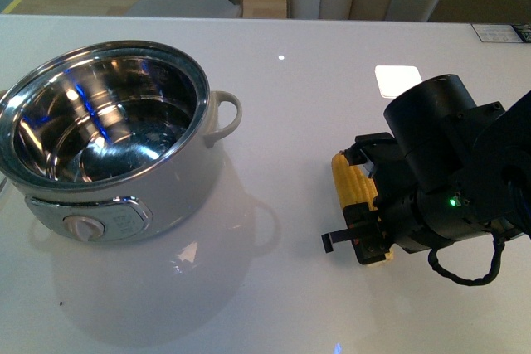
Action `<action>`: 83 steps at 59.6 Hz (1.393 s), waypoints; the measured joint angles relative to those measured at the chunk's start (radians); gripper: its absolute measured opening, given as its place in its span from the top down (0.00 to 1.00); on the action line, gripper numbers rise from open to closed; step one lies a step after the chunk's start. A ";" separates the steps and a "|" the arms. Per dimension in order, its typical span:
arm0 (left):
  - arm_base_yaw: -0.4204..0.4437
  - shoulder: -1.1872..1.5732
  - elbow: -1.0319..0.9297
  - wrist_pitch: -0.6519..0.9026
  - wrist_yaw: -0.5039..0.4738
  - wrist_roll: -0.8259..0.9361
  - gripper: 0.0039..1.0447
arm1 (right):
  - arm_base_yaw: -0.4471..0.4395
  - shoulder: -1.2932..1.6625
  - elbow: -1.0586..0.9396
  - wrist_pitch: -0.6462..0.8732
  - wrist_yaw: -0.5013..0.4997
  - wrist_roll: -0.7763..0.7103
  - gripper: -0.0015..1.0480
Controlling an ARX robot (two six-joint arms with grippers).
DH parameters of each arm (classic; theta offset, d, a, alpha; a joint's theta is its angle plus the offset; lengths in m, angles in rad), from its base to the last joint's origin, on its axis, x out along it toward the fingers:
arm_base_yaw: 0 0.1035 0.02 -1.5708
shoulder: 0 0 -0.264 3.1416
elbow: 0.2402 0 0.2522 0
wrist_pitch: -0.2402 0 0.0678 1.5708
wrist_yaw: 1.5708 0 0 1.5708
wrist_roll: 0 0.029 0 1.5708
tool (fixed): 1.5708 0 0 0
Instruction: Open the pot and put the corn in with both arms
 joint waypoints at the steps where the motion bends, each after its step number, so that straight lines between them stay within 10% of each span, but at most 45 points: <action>1: 0.000 0.000 0.000 0.000 0.000 0.000 0.06 | 0.000 -0.003 -0.003 0.000 0.000 0.002 0.69; 41: 0.000 0.000 0.000 0.000 0.000 0.000 0.06 | 0.045 -0.367 -0.029 -0.096 -0.174 0.172 0.86; 83: 0.000 0.000 0.000 0.000 0.000 0.000 0.06 | 0.240 -0.121 0.570 -0.335 -0.240 0.401 0.86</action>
